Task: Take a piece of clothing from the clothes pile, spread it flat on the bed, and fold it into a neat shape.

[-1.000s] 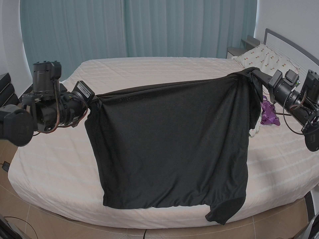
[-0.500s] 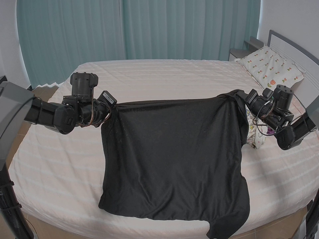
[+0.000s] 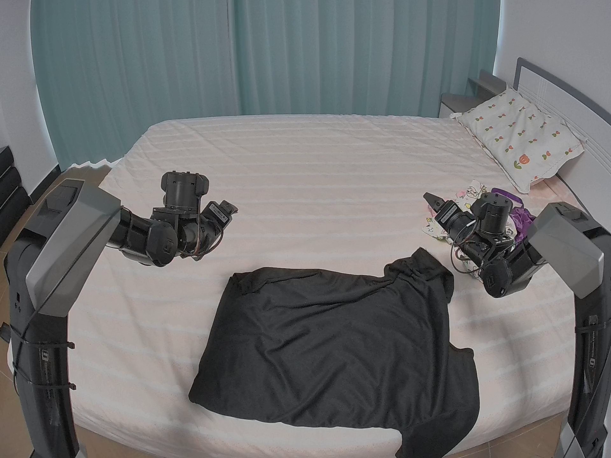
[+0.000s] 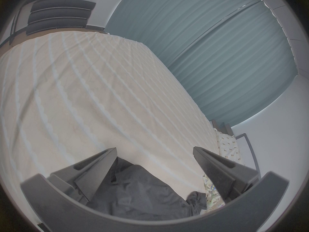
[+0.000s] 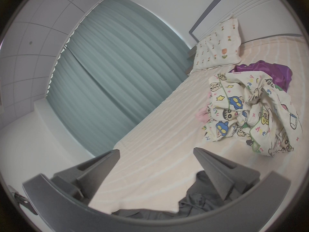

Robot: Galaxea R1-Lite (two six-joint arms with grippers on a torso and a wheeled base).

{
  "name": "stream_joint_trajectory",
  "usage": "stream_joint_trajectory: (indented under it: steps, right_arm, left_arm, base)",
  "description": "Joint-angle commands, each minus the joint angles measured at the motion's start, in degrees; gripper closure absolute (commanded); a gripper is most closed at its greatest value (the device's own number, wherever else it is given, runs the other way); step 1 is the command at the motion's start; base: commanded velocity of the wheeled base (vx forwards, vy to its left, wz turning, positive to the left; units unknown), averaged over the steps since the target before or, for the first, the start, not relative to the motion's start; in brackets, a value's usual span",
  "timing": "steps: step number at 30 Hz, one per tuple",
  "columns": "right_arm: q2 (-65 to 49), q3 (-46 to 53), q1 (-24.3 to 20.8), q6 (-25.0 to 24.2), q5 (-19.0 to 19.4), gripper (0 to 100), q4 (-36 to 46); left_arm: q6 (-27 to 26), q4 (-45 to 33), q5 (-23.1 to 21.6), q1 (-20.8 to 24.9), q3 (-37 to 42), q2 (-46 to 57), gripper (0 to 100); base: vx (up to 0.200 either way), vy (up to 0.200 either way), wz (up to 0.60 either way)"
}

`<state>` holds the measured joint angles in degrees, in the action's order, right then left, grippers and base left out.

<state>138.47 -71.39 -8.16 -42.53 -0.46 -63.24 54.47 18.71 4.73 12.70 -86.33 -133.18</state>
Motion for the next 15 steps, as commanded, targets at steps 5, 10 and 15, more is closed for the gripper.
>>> stream_joint_trajectory:
  steps: [5,10,15]
  right_arm:
    - [8.74,-9.30,0.33,0.61,-7.71,0,6.56]
    - [5.93,-3.14,1.12,0.87,-6.04,0,7.08]
    - [-1.80,9.86,1.83,0.78,-2.26,0,4.45]
  left_arm:
    - [1.08,-0.43,2.65,-1.72,-2.26,-3.22,0]
    - [1.26,-0.52,1.86,-1.89,3.37,0.38,0]
    - [0.82,0.36,-3.68,-1.72,17.25,7.32,0]
  base:
    - [0.000,0.000,0.00]
    - [0.000,0.000,0.00]
    - [0.000,0.000,0.00]
